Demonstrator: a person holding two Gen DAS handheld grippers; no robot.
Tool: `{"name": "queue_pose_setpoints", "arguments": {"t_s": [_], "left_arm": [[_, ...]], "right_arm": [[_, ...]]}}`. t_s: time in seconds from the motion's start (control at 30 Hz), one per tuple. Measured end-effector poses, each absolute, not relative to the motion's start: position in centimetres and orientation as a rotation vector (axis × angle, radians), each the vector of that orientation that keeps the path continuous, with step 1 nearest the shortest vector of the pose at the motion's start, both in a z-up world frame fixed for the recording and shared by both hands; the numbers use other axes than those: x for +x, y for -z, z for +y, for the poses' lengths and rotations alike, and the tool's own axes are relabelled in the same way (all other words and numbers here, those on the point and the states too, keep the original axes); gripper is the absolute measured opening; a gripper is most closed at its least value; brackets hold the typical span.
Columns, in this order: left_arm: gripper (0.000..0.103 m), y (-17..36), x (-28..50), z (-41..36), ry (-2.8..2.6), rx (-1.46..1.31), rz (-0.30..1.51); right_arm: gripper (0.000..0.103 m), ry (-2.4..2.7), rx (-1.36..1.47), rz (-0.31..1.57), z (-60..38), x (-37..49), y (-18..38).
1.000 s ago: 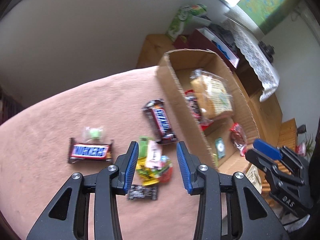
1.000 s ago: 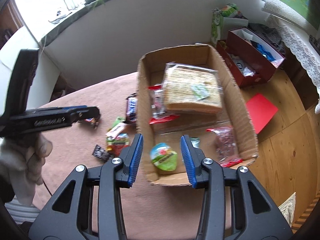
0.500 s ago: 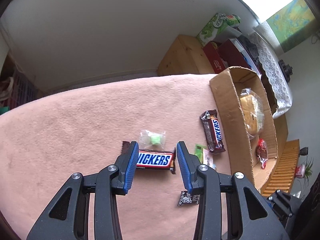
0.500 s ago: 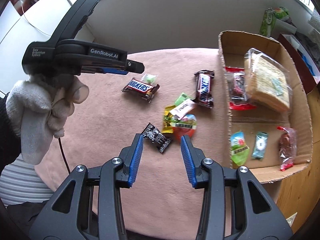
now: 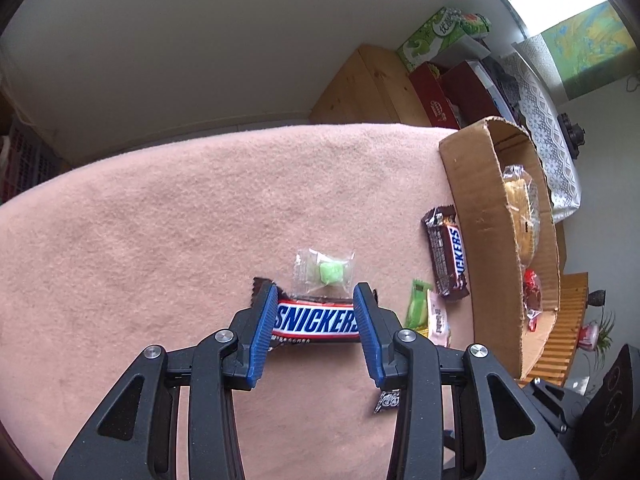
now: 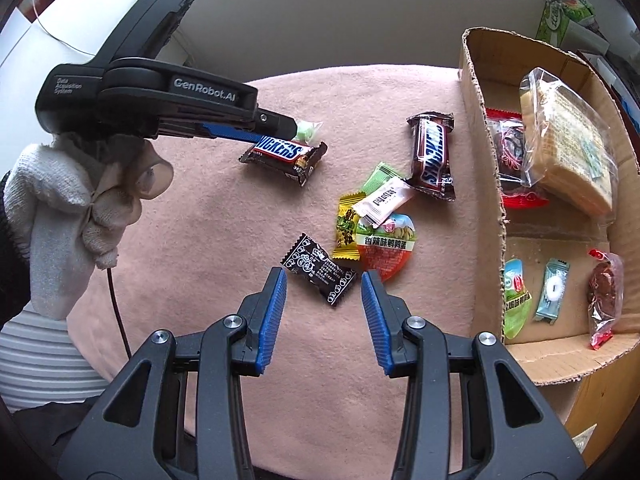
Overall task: Organize snacks
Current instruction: 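Grasp the Snickers bar with the left tool while the right tool reaches the black candy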
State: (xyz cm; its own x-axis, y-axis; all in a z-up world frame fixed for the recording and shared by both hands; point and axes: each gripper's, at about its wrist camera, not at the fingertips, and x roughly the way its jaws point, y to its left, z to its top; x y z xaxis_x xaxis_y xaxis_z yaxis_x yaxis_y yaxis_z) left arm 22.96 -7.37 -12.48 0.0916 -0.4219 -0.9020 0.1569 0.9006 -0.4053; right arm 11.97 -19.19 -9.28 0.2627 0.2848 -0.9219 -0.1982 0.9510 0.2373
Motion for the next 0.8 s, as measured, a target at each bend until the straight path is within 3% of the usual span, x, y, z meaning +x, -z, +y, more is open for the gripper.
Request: {"name": "queue_pose_setpoints", "arguments": {"t_s": [0.8], "left_arm": [[0.037, 12.4, 21.5, -8.5, 0.567, -0.098, 1.426]], "right_arm": [[0.041, -0.373, -0.001, 1.300, -16.9, 13.7, 12.1]]}}
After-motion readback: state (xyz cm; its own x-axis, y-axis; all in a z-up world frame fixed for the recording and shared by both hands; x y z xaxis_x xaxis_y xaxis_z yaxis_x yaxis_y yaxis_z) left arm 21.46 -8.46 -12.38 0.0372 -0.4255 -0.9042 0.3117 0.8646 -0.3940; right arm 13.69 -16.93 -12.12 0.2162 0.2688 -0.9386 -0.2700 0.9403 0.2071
